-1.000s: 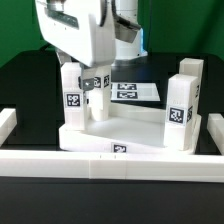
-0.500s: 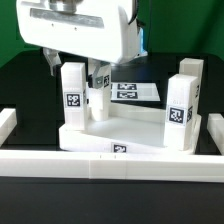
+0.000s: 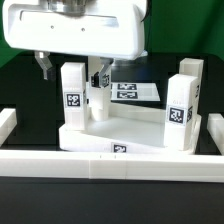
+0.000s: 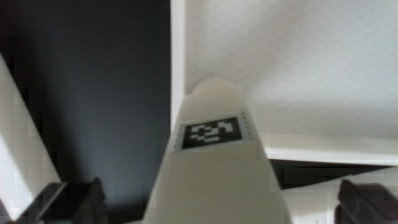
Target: Assemble desk
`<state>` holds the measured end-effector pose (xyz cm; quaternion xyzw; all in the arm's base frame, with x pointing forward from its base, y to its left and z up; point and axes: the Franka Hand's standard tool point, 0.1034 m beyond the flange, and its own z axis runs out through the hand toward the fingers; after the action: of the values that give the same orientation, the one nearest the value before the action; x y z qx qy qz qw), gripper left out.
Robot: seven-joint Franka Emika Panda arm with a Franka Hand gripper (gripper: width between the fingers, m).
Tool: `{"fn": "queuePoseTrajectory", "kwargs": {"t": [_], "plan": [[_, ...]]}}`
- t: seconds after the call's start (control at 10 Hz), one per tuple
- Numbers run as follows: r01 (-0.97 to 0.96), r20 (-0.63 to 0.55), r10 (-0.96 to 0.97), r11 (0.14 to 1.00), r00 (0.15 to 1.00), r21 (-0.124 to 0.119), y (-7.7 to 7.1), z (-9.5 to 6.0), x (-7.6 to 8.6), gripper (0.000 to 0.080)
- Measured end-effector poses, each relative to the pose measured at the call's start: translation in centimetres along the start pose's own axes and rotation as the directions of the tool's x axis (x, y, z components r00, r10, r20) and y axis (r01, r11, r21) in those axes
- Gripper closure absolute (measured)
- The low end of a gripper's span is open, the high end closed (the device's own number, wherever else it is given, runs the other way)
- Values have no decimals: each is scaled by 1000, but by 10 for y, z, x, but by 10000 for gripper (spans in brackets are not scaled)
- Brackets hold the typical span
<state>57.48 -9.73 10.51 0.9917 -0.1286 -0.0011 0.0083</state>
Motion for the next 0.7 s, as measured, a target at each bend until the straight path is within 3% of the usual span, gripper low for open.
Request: {"fn": "queuePoseTrajectory", "kwargs": {"t": [0.4, 0.6, 0.7], "plan": [[219, 1, -219, 976, 976, -3, 5, 0, 0, 150], [215, 1, -215, 977, 977, -3, 5, 0, 0, 150], [215, 1, -215, 977, 977, -3, 5, 0, 0, 241]]}}
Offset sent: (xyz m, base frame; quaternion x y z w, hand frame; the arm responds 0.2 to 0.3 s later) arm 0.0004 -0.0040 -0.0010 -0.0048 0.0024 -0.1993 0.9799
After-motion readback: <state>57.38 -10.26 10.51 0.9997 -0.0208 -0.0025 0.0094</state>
